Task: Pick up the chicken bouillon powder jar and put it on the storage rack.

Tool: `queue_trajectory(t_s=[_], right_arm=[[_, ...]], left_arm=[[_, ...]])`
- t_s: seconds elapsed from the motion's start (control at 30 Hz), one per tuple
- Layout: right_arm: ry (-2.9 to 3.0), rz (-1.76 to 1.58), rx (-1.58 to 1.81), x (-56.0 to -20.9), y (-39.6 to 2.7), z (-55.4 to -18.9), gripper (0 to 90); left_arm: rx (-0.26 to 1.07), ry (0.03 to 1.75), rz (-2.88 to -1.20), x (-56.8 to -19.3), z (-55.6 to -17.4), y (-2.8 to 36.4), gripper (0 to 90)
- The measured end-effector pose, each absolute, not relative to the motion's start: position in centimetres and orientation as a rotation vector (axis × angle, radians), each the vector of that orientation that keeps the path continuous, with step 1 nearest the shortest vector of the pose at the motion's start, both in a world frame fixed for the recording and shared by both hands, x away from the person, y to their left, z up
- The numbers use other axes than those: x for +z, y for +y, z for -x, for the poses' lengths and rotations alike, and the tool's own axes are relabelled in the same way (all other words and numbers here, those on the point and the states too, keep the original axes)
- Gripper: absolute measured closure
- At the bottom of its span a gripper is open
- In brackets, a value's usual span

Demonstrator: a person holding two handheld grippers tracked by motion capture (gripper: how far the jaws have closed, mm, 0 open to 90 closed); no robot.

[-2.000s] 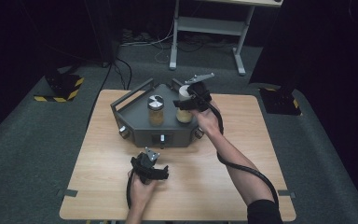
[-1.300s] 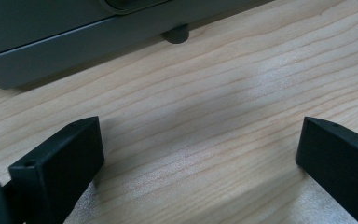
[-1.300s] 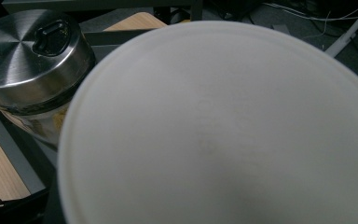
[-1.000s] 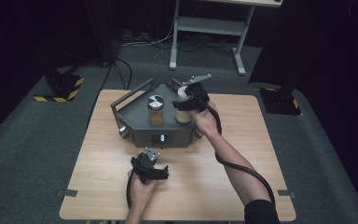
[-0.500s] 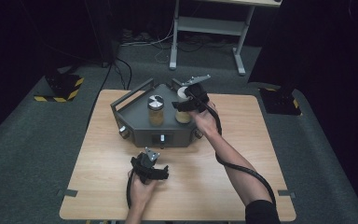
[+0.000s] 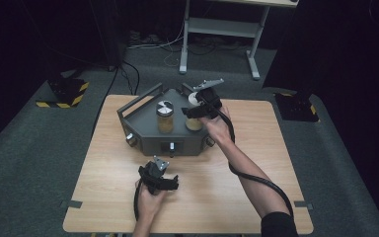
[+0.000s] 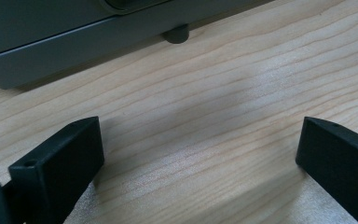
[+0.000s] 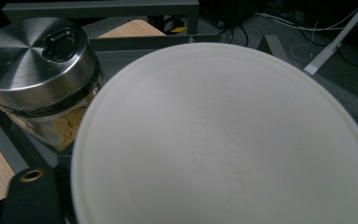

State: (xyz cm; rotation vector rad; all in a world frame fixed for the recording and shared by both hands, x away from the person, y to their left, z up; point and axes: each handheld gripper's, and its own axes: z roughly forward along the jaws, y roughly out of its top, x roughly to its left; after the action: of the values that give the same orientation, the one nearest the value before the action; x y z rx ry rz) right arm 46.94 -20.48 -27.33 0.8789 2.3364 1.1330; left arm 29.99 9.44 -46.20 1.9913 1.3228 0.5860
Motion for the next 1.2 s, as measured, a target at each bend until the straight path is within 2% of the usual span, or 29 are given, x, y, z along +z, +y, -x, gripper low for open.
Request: queue_trajectory(t_s=[0.1, 0.27, 1.2], right_arm=[[2.335, -0.875, 1.132, -27.4, -20.6, -46.7, 9.8], [2.329, -0.867, 1.153, -27.5, -21.3, -46.4, 7.0], [2.312, -0.798, 1.237, -28.3, -26.2, -43.5, 4.6]], left_arm=[[0.585, 1.323, -1.992, -46.2, -30.0, 9.4, 0.7], [0.587, 1.322, -1.991, -46.2, -30.0, 9.4, 0.7], [0.586, 1.323, -1.989, -46.2, -30.0, 9.4, 0.7]])
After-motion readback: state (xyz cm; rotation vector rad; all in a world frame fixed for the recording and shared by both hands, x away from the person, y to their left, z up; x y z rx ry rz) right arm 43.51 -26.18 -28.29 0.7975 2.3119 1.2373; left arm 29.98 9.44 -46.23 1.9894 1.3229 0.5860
